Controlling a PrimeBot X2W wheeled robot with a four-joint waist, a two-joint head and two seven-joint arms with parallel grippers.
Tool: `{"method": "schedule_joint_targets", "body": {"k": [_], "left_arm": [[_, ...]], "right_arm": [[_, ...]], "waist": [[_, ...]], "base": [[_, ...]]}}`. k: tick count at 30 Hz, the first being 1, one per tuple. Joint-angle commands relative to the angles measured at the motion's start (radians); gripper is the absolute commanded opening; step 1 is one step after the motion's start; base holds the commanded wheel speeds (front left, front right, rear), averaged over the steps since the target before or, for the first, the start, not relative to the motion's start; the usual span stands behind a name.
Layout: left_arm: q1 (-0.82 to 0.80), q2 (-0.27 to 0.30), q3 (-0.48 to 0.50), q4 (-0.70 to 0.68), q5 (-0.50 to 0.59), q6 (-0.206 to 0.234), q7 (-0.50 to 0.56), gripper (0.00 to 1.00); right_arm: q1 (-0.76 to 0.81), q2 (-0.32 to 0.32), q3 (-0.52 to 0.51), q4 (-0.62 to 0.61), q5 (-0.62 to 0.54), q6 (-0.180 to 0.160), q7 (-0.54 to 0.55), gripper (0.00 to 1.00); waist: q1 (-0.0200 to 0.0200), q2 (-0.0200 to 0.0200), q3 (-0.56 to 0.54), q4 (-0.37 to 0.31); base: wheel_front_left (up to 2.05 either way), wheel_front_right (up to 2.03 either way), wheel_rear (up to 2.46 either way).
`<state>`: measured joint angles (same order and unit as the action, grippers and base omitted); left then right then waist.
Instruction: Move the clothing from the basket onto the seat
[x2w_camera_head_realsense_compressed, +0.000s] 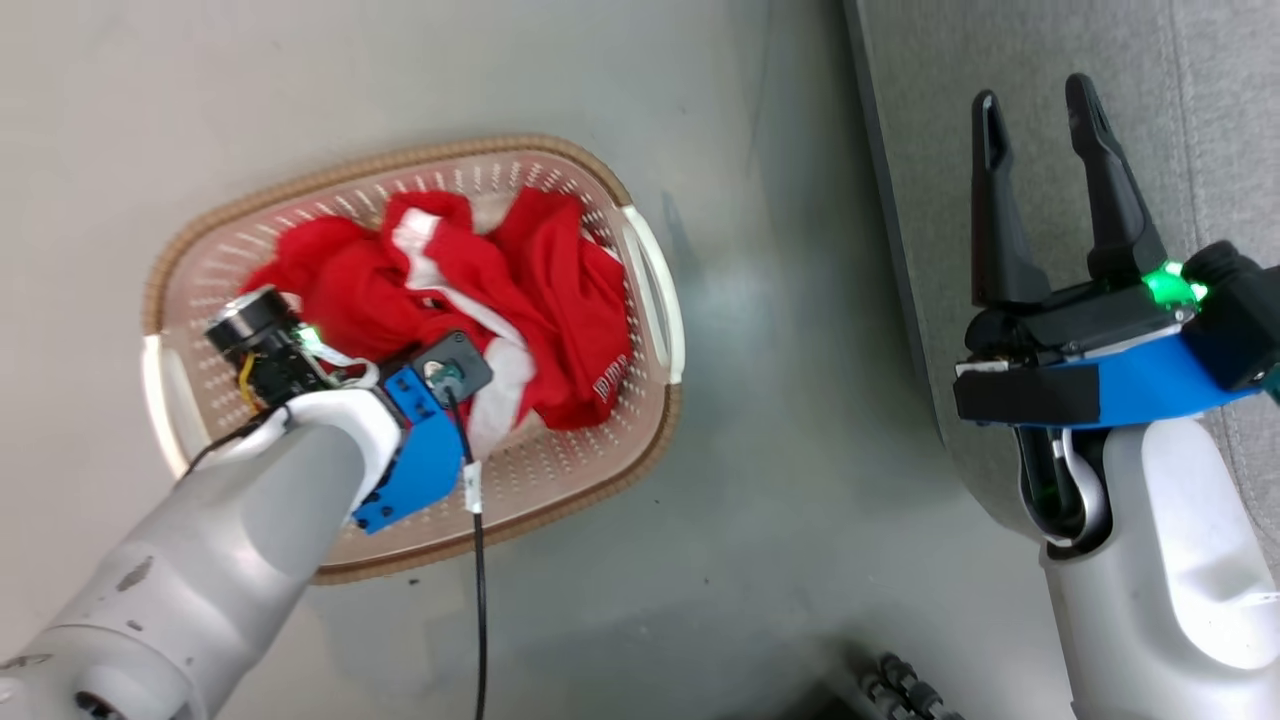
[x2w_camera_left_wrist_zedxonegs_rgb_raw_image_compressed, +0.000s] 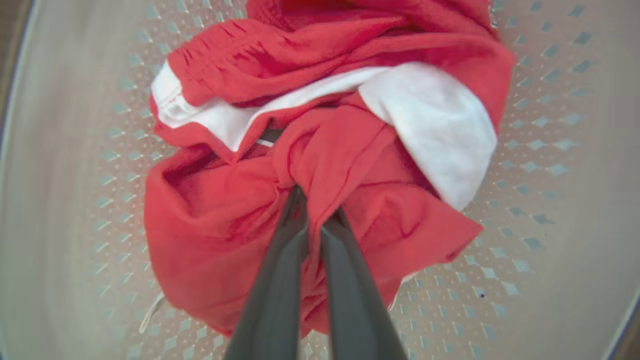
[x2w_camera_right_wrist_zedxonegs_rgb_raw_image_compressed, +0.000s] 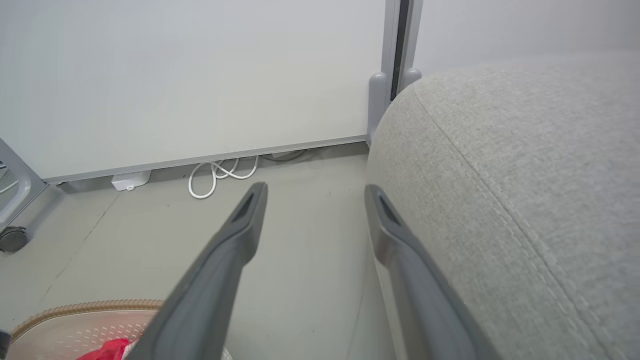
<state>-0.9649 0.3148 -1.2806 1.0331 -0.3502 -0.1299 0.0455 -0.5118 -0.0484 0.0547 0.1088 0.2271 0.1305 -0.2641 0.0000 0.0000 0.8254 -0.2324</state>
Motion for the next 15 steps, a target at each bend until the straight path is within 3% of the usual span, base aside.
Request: {"method": "schedule_joint_targets", "body": {"k": [1,15], "left_arm": [[0.004,-0.013,-0.003,0.001,-0.001,-0.001,-0.016,0.00],[0.031,-0.107,-0.003,0.015,-0.132,-0.001,-0.212,0.00]], "right_arm": [[0.017,-0.003,-0.005,0.005,-0.009,0.000,-0.001,1.00],[0.107,-0.004,-0.029,0.041,-0.059,0.000,-0.001,1.00]], "waist": [[0.0000,0.0000,-0.050,0.031],[0.0000,0.0000,-0.278,0.111]], "base": [[0.00,0.00,0.00],[0.00,0.00,0.00]]}}
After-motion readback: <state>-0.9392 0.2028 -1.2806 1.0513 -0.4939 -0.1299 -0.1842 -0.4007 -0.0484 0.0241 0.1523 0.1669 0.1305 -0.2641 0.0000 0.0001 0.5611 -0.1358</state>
